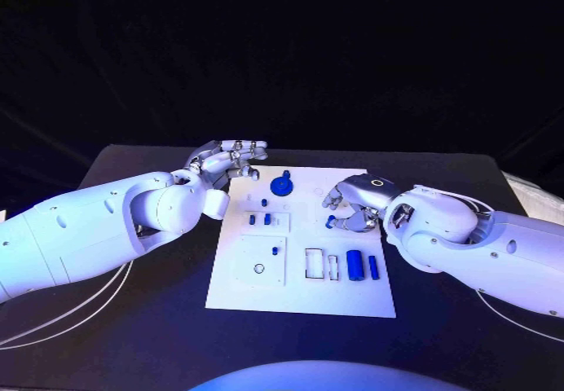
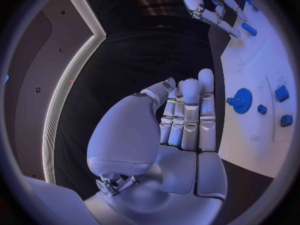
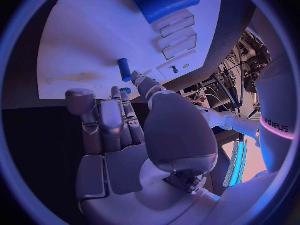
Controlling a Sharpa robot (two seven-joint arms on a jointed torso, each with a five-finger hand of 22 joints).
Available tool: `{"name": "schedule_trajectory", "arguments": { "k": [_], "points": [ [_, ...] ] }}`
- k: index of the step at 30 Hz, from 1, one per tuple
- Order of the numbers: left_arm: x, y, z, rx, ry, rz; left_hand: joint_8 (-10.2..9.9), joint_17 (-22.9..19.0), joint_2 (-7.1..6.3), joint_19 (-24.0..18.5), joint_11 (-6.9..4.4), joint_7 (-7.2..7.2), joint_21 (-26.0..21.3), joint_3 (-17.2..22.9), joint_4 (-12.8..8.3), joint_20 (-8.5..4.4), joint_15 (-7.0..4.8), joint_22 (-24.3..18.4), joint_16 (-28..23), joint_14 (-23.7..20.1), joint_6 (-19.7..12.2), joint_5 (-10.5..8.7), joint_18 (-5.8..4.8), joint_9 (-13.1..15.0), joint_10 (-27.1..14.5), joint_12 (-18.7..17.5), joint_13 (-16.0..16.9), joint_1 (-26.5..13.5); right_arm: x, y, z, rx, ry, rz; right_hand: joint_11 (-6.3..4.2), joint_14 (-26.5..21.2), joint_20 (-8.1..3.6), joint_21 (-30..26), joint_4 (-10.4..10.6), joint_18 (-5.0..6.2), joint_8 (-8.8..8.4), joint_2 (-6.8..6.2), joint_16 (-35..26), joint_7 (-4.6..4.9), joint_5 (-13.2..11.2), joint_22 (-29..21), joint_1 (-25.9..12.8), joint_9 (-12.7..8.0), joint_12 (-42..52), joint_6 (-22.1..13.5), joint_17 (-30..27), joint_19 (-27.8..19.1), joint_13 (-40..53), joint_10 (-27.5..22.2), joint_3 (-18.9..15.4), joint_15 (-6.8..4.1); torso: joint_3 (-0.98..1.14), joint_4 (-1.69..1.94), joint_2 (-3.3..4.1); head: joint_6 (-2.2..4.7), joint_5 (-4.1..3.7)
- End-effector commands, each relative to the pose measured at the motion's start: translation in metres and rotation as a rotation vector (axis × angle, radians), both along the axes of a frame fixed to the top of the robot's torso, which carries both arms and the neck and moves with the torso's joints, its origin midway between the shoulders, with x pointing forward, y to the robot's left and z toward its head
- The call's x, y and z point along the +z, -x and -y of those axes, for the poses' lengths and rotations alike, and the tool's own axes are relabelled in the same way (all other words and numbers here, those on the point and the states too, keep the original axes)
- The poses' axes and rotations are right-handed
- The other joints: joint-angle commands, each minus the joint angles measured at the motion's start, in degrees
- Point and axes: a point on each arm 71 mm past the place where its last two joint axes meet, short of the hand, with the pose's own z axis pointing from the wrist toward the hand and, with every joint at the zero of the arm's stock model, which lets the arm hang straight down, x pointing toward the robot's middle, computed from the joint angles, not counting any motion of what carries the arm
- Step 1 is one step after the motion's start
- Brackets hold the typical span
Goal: Assemble the parts on the task board
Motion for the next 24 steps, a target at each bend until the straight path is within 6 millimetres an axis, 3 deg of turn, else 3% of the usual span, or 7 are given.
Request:
{"name": "schedule_trajectory", "arguments": {
  "k": [1,7,14,24],
  "points": [
    [0.0006,0.0008,0.0019,-0.024,0.012,0.005,0.2,-0.1,0.38,-0.2,0.0,-0.05,-0.2,-0.3,0.0,0.18,0.03,-0.1,-0.2,-0.5,-0.4,0.03,0.66,0.0,-0.3,0.1,0.1,-0.1,-0.0031,0.0004,-0.0009,0.009,0.046,-0.027,-0.11,0.7,-0.35,-0.2,0.1,0.5,0.46,0.45,-0.2,-0.03,-0.2,0.1,0.4,0.1,0.6,0.7,-0.2,0.0,0.1,0.9,-0.4,-0.07,0.01,0.03,0.06,-0.17,0.05],
    [-0.0002,0.0008,0.0022,-0.026,0.014,0.002,0.2,-0.1,0.38,-0.1,0.01,-0.04,-0.3,-0.4,0.1,0.2,0.05,-0.1,-0.2,-0.5,-0.5,0.02,0.66,0.0,-0.4,0.2,0.1,-0.3,-0.0053,-0.0015,-0.0022,0.009,0.056,-0.038,-0.43,0.6,-0.59,0.1,0.1,0.42,0.79,1.56,-0.6,-0.29,-0.9,0.5,1.1,0.3,1.3,2.2,-0.6,0.4,0.0,2.6,0.5,-0.39,-0.04,-0.04,0.0,-0.13,-0.03],
    [-0.0007,0.0009,0.0027,-0.028,0.015,0.001,0.2,-0.1,0.38,-0.1,0.01,-0.04,-0.3,-0.4,0.1,0.2,0.05,-0.1,-0.2,-0.5,-0.5,0.02,0.66,0.0,-0.4,0.2,0.1,-0.3,-0.0086,-0.0034,-0.0049,0.007,0.075,-0.046,-1.42,1.3,-1.23,1.6,0.0,0.04,1.96,3.13,0.8,-1.1,-3.1,2.8,2.1,0.9,2.0,5.6,1.1,1.7,0.0,6.4,2.8,-1.14,0.07,0.02,0.02,-0.23,-0.13],
    [-0.0012,0.001,0.0025,-0.028,0.015,0.0,0.2,-0.1,0.38,-0.1,0.01,-0.04,-0.3,-0.4,0.1,0.2,0.05,-0.1,-0.2,-0.5,-0.5,0.02,0.66,0.0,-0.4,0.2,0.1,-0.3,-0.011,-0.0057,-0.0049,0.001,0.094,-0.036,-1.66,1.3,-1.51,1.9,-0.2,-0.01,2.1,3.33,1.0,-1.24,-3.5,3.0,2.3,1.0,1.6,6.4,1.2,1.9,0.0,7.4,3.8,-1.35,0.03,-0.02,0.03,-0.29,-0.22]
  ]
}}
